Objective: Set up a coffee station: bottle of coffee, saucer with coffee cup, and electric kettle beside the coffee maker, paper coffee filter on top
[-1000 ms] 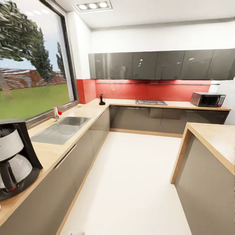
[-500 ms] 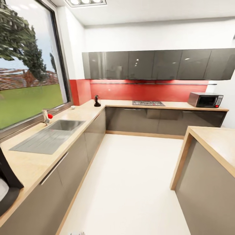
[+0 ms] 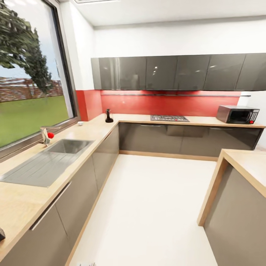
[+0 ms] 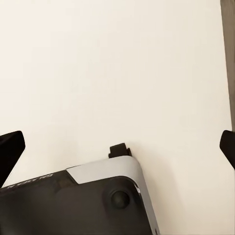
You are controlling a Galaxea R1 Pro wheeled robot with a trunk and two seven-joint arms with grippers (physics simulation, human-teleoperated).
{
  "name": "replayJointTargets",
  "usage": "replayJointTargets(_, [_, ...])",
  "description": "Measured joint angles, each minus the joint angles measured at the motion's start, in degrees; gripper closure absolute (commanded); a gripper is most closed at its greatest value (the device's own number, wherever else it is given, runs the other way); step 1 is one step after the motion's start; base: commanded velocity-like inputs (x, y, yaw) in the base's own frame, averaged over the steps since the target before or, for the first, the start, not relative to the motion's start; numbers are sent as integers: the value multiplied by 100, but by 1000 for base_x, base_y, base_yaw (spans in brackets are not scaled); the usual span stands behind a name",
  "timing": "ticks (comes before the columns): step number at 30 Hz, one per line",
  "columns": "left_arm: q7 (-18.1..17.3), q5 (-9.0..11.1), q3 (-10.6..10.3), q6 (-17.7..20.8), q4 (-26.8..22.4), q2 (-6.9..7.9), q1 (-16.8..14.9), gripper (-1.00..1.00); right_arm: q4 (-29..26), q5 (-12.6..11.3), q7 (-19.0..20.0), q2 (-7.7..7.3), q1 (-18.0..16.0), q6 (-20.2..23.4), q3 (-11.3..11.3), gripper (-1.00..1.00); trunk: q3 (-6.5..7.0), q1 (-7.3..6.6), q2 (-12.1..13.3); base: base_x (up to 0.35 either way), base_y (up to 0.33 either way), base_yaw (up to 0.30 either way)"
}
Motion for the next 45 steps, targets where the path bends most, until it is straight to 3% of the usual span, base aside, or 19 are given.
replayJointTargets(45, [0,-9,0,0,17,0,7,-100,1,-7,-2,-1,0,-9,0,-100,0,0,0,338,-10,0])
